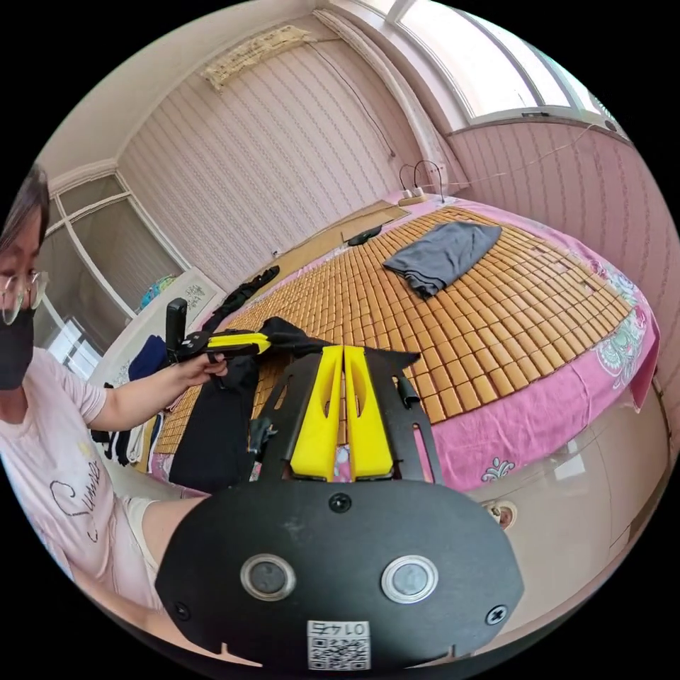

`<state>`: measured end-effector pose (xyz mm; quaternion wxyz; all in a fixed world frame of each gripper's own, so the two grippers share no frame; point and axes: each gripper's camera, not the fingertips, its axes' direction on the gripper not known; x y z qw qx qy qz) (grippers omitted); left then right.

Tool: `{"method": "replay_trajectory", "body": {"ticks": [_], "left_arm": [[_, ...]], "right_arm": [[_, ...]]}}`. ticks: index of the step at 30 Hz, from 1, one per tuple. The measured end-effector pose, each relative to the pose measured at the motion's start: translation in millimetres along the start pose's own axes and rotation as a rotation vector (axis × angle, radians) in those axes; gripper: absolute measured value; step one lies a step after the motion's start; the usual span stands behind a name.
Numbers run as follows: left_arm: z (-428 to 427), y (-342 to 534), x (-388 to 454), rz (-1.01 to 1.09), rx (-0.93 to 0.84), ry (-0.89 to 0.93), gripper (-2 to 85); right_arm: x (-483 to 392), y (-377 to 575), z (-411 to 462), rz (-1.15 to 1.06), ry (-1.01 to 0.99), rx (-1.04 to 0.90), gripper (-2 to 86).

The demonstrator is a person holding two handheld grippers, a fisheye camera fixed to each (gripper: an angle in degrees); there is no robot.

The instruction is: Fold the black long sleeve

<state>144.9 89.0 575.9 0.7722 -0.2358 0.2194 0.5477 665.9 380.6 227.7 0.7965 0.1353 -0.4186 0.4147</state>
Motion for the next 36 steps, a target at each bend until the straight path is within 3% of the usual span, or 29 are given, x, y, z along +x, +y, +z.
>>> {"method": "replay_trajectory", "body": {"ticks": [6,14,18,20,23,31,36], "left_arm": [[27.5,32.9,1.2,-0.053,-0.131,0.06,6.9],[13.3,8.1,-33.0,-0.05,-0.056,-0.204,7.7],[44.7,-5.2,-73.7,-0.15,-0.167,-0.309,11.7],[60.7,0.0,-85.6,-0.2,-0.237,-0.325,11.5],[58.6,12.7,-97.8,-0.31,-0.139,-0.224,9.5],[72.4,1.2,-91.9,-0.226,-0.175,-0.284,8.7],[60.8,11.5,-100.2,-0.313,-0.157,-0.283,10.5]], "right_arm": [[19.8,66.0,32.0,0.165,0.108,-0.284,0.3],[17.7,31.6,45.3,0.171,0.247,-0.191,7.7],[25.3,10.0,77.1,0.172,0.256,-0.223,9.2],[27.3,5.1,94.2,0.164,0.27,-0.248,4.3],[22.7,1.3,100.7,0.137,0.254,-0.239,0.8],[20.9,-36.7,123.6,0.1,0.266,-0.247,0.3],[10.5,-57.7,140.9,0.154,0.285,-0.287,0.6]]}}
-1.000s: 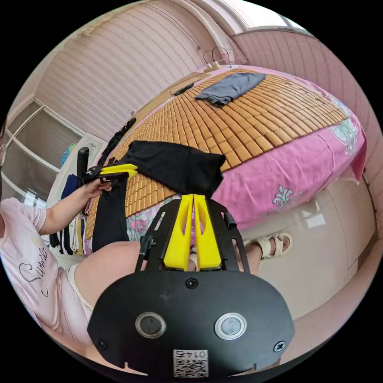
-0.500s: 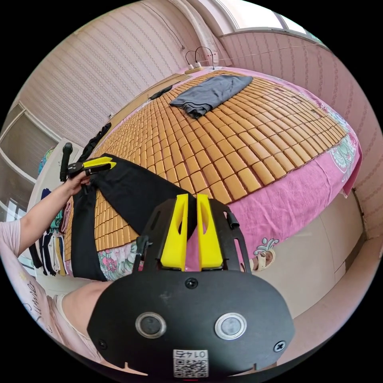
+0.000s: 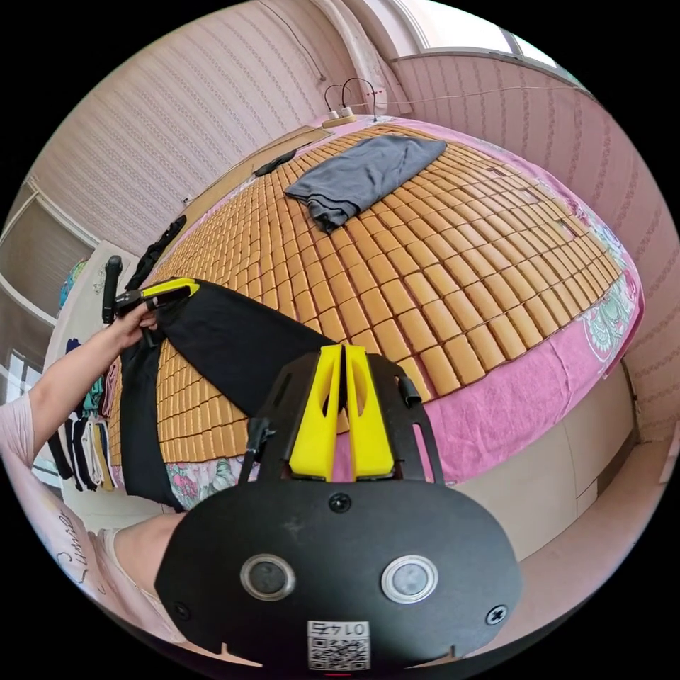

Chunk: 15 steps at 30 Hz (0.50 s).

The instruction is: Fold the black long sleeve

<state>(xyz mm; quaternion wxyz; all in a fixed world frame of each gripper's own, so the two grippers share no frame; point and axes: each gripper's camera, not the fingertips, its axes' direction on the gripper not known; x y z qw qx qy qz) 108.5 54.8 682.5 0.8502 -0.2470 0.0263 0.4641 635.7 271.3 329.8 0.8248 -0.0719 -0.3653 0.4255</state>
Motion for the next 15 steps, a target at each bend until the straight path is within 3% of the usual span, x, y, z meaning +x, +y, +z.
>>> {"method": "replay_trajectory", "body": {"ticks": [4,8,11,15], "left_arm": [[-67.9,29.9,-6.5,0.018,0.187,0.027,11.1],[-165.1,124.5,-14.1,0.065,0.357,0.02,11.0],[-194.0,224.7,-26.9,-0.02,0.301,-0.04,11.1],[-192.3,378.6,-40.4,-0.29,0.067,-0.041,11.1]], "right_arm": [[-31.5,14.1,-32.5,0.01,0.021,0.081,1.6],[-103.7,37.2,-47.3,-0.092,-0.152,0.021,3.0],[-185.7,43.8,-18.8,-0.252,-0.281,-0.185,4.4],[-288.6,43.3,33.4,-0.455,-0.233,-0.499,8.3]]}}
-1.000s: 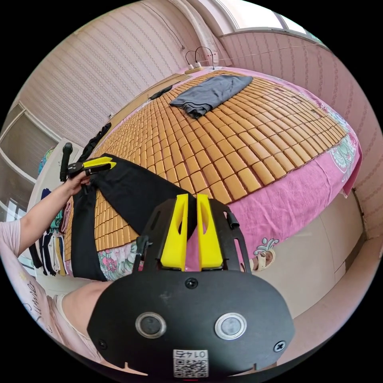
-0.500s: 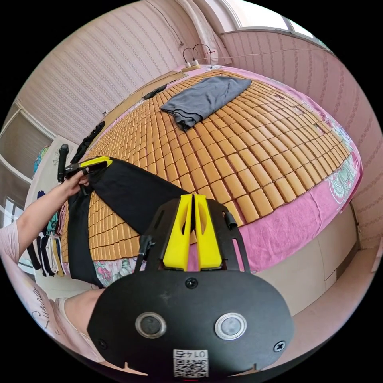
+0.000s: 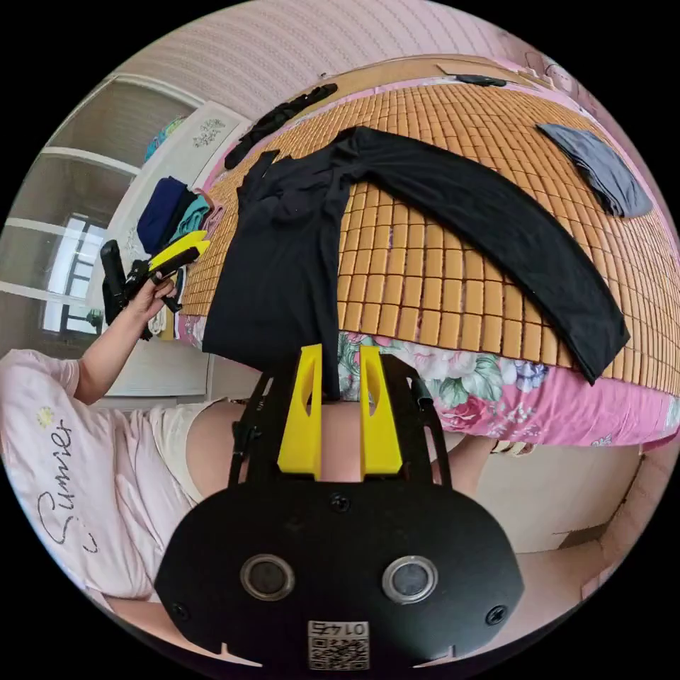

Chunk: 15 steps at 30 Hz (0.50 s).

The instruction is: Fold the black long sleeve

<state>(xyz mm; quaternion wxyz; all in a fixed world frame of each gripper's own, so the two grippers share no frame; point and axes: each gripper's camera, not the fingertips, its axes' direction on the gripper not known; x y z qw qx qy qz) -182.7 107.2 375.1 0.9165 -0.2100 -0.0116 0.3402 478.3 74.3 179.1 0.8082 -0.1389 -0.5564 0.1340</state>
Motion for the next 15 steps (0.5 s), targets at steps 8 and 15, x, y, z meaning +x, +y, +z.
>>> {"method": "replay_trajectory", "body": {"ticks": [8,15], "left_arm": [[8.3,132.0,-21.6,-0.194,-0.169,-0.001,11.1],[14.7,149.7,-31.5,-0.173,-0.141,0.062,0.6]], "right_arm": [[-78.4,-91.2,93.4,-0.093,0.386,-0.426,1.9],[-92.9,-101.5,102.6,-0.05,0.383,-0.481,1.3]]}}
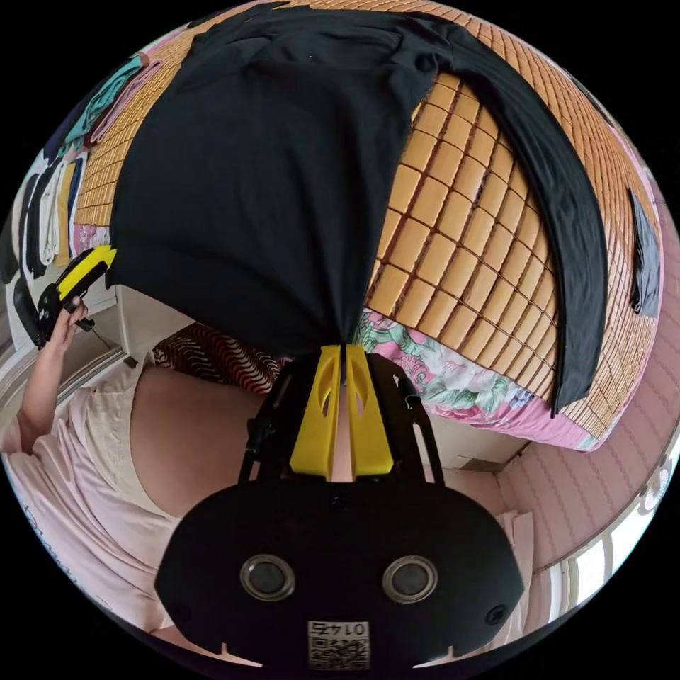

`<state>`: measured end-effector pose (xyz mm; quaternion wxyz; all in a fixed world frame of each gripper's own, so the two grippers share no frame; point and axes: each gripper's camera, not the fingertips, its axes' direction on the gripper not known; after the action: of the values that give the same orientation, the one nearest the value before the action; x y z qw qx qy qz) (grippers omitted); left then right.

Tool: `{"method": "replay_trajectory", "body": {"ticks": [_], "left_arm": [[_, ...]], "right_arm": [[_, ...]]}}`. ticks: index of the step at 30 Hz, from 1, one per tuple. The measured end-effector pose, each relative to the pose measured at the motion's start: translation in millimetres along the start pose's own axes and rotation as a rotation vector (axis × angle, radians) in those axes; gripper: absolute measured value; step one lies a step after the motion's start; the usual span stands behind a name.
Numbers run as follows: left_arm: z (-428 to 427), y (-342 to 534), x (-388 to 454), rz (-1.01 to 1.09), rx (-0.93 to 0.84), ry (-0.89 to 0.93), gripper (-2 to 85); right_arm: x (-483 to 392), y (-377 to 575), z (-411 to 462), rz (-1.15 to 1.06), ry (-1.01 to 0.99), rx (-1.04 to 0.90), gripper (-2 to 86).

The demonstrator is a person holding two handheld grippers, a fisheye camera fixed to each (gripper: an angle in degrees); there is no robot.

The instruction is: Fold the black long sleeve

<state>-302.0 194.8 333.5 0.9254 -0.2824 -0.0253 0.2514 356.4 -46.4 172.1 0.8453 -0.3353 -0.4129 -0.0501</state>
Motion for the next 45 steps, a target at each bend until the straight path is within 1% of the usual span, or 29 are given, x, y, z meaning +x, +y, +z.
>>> {"method": "replay_trajectory", "body": {"ticks": [2,4,6,7,9,11,12,14,17,18,20,24,28,30,31,32,34,36,39,42,45], "left_arm": [[-4.9,3.9,-10.7,-0.035,0.008,0.041,1.1],[-17.8,6.1,-22.3,-0.042,0.055,0.076,2.1],[-38.3,0.9,-42.5,-0.034,0.128,0.018,4.2],[-42.5,-2.4,-48.9,-0.036,0.144,-0.011,4.6],[-53.6,-21.6,-79.3,-0.065,0.233,-0.113,5.1],[-54.4,-42.0,-101.1,-0.083,0.284,-0.154,4.9],[-51.2,-57.6,-113.6,-0.093,0.302,-0.172,5.0],[-43.2,-81.2,-129.0,-0.118,0.323,-0.171,5.1],[-26.4,-114.9,-150.1,-0.21,0.348,-0.108,5.6],[-19.1,-125.9,-155.4,-0.238,0.346,-0.085,6.1],[-6.4,-141.7,-158.8,-0.259,0.319,-0.1,6.5],[19.7,-166.4,-164.6,-0.283,0.265,-0.084,8.1],[37.8,-176.0,-168.2,-0.305,0.237,-0.062,8.0],[55.7,-182.3,-167.3,-0.332,0.144,-0.089,7.3],[54.8,-181.2,-166.1,-0.338,0.162,-0.109,7.0],[56.5,-180.2,-164.8,-0.335,0.156,-0.13,5.9],[55.6,-176.3,-161.6,-0.288,0.169,-0.081,2.1],[49.4,-163.3,-155.2,-0.301,0.18,-0.092,-0.3],[41.5,-143.8,-139.9,-0.261,0.199,-0.136,-0.3],[28.3,-119.1,-130.8,-0.293,0.214,-0.193,1.2],[5.2,-76.8,-111.0,-0.265,0.242,-0.173,3.3]], "right_arm": [[-6.2,-1.2,-2.7,0.004,0.015,0.0,1.9],[-9.5,-2.1,-7.3,0.011,0.043,-0.019,4.3],[-10.1,-4.1,-19.0,0.035,0.07,-0.005,8.0],[-11.2,-7.8,-31.4,0.041,0.07,0.029,8.7],[-17.4,-18.7,-55.0,0.026,0.058,0.116,9.1],[-36.3,-44.9,-87.2,-0.041,0.01,0.256,8.7],[-42.7,-52.9,-94.2,-0.062,-0.007,0.292,8.6],[-72.8,-90.4,-117.0,-0.143,-0.043,0.386,8.6],[-112.2,-137.1,-138.3,-0.221,-0.035,0.457,9.2],[-119.5,-145.5,-142.0,-0.232,-0.032,0.471,9.3],[-143.3,-175.2,-153.1,-0.261,-0.071,0.519,10.7],[-162.5,-195.8,-156.4,-0.298,-0.209,0.482,11.3],[-156.3,-158.3,-150.3,-0.312,-0.159,0.532,9.8],[-140.5,-133.6,-145.0,-0.284,-0.116,0.538,9.5],[-126.6,-115.1,-140.6,-0.258,-0.11,0.538,9.4],[-112.1,-95.8,-135.5,-0.229,-0.116,0.533,9.2],[-92.1,-65.6,-126.4,-0.193,-0.124,0.525,9.1],[-73.8,-34.4,-116.7,-0.138,-0.11,0.515,9.0],[-47.6,21.3,-102.4,-0.053,-0.11,0.552,8.6],[-28.0,68.9,-85.4,0.024,-0.137,0.581,8.5],[-15.6,112.2,-70.9,0.063,-0.185,0.617,8.6]]}}
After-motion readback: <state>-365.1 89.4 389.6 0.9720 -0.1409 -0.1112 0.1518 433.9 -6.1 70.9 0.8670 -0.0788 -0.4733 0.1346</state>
